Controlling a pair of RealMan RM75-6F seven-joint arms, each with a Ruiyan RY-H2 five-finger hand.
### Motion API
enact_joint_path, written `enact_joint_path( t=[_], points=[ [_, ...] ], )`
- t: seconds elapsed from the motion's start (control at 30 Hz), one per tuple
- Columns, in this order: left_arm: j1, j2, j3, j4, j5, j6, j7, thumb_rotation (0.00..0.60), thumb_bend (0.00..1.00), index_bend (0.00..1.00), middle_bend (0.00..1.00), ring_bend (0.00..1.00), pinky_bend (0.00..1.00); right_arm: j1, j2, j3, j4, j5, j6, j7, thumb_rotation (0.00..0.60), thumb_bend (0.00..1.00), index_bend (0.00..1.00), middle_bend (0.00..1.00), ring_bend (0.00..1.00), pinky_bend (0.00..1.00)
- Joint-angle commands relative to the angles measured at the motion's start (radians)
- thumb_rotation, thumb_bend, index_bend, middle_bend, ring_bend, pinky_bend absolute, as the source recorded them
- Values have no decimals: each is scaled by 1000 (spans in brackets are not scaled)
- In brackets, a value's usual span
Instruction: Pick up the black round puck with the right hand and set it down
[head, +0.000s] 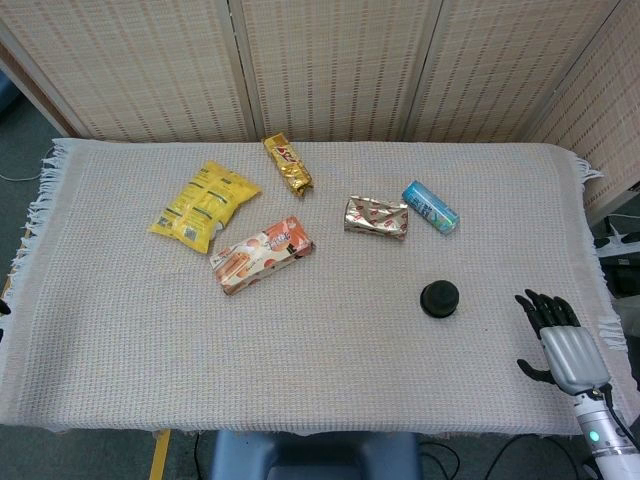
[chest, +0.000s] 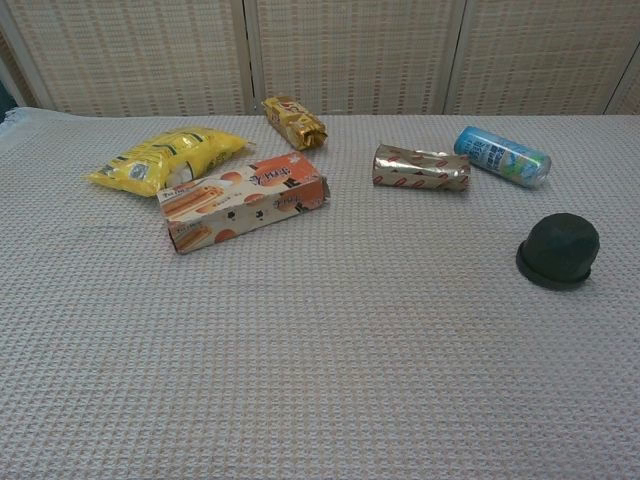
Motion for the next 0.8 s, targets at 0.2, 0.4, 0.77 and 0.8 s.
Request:
enact_joint_path(
  t=[0.2,0.4,0.77,0.8],
  points=[
    [5,2,1,-1,5,9,-4,600,444,424,0,60,371,-2,-10,8,9,2,12,-4,600,151,0,0,0,0],
    [0,-3,-2,8,5,7,-8,600,443,424,0,60,371,2,-22,16,28,-11,21,11,600,151,0,0,0,0],
    [13,-34,-9,41,39,76,-12,600,442,420,0,60,371,43,-60,31,96,-32,-22,64,600,151,0,0,0,0],
    [13,-40,-11,47,42,84,-13,600,442,413,0,60,371,57,-58,35,96,-27,-46,78,600,151,0,0,0,0]
  ],
)
